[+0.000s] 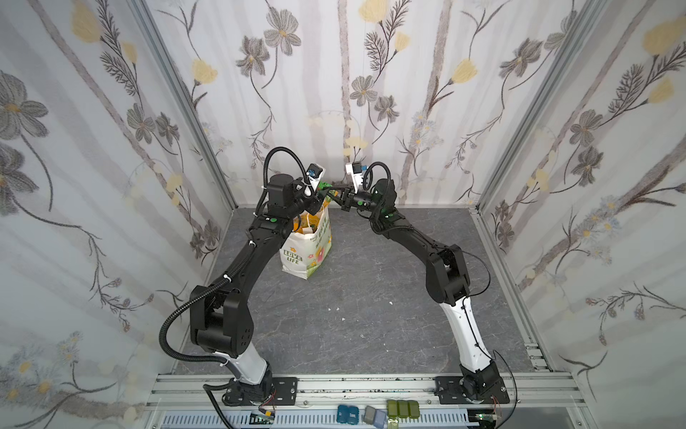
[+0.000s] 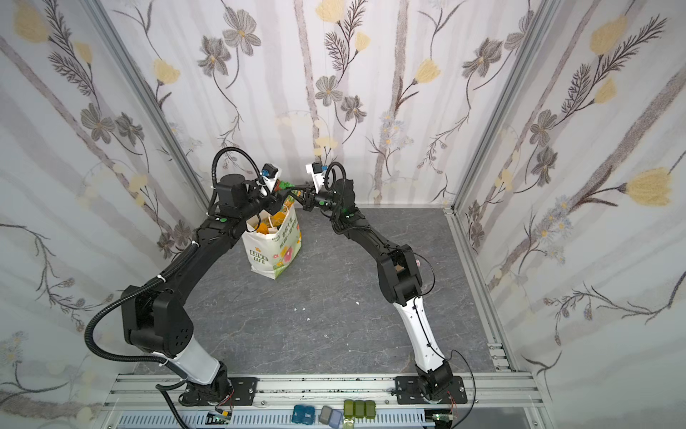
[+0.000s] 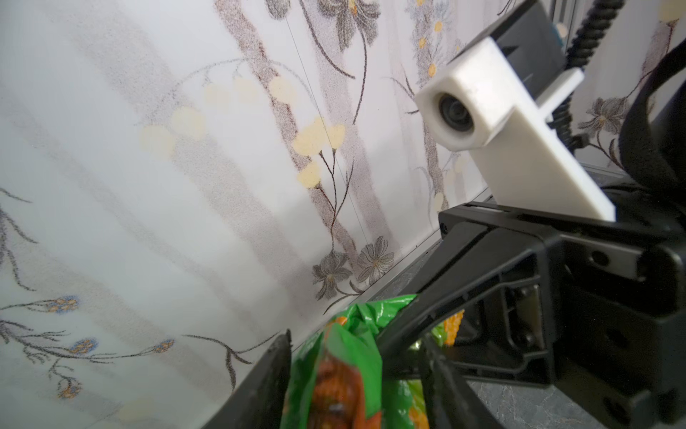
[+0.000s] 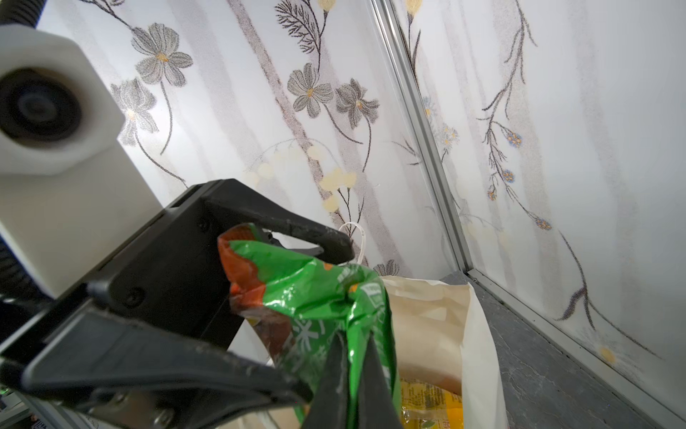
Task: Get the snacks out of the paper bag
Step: 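Pull the green packet out with the right gripper while the left gripper withdraws, then lower the green packet onto the table beside the bag and open the right gripper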
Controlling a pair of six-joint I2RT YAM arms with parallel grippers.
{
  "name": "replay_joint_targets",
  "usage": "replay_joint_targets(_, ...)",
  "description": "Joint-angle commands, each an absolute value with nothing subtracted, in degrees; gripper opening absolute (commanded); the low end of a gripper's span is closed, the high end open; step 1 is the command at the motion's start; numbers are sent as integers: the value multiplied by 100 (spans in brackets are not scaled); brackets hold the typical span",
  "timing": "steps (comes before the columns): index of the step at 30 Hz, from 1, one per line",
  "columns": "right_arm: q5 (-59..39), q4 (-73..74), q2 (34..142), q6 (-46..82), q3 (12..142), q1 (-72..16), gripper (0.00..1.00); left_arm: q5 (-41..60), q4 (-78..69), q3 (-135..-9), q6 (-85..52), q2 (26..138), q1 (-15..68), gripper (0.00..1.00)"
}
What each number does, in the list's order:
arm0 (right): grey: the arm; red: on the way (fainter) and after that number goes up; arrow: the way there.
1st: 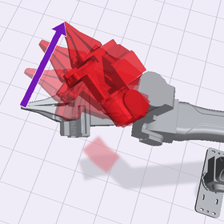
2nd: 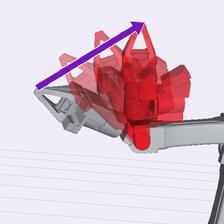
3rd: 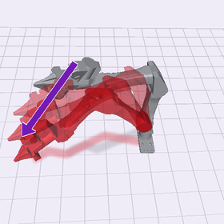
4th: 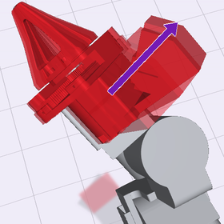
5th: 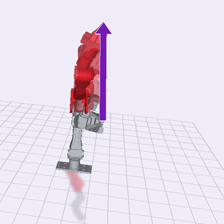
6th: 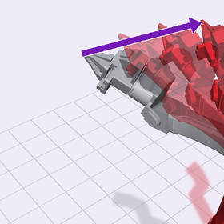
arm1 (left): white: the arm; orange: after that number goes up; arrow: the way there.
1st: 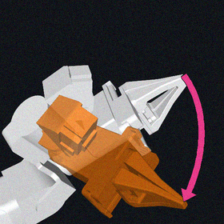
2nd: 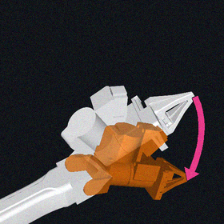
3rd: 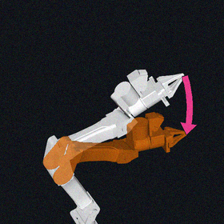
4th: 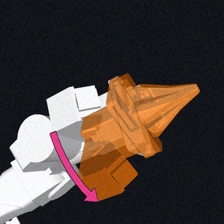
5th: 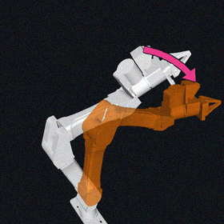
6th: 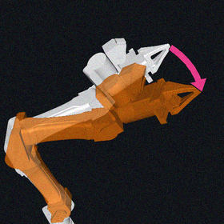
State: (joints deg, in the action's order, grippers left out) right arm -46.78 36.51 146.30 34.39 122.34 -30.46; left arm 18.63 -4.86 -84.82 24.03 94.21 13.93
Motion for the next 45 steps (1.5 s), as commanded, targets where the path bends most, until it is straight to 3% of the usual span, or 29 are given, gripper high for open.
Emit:
replay_joint_targets(1,-4343,3540,14426,3361,12296,-3059,0,1819,-739,-8430,2347,9268,1388,65)
replay_joint_targets(9,-4017,3209,14011,3312,12296,-3058,0,1662,-778,-8071,1888,8710,1385,82)
replay_joint_targets(15,-3793,2497,13420,3199,12296,-3058,0,1533,-557,-7678,885,7849,1399,86)
replay_joint_targets(22,-3451,560,12426,2849,12163,-2973,0,1347,210,-6950,-550,6520,1667,86)
replay_joint_targets(34,-2058,-932,10204,2177,9435,-2526,0,741,2187,-6358,-1556,5211,3748,81)
replay_joint_targets(39,-1631,-1063,9915,1950,8506,-2404,0,679,2628,-6163,-1439,5270,4678,84)
replay_joint_targets(45,-1846,-1019,10199,2135,7909,-2267,0,149,3055,-6017,-1258,5376,5501,88)
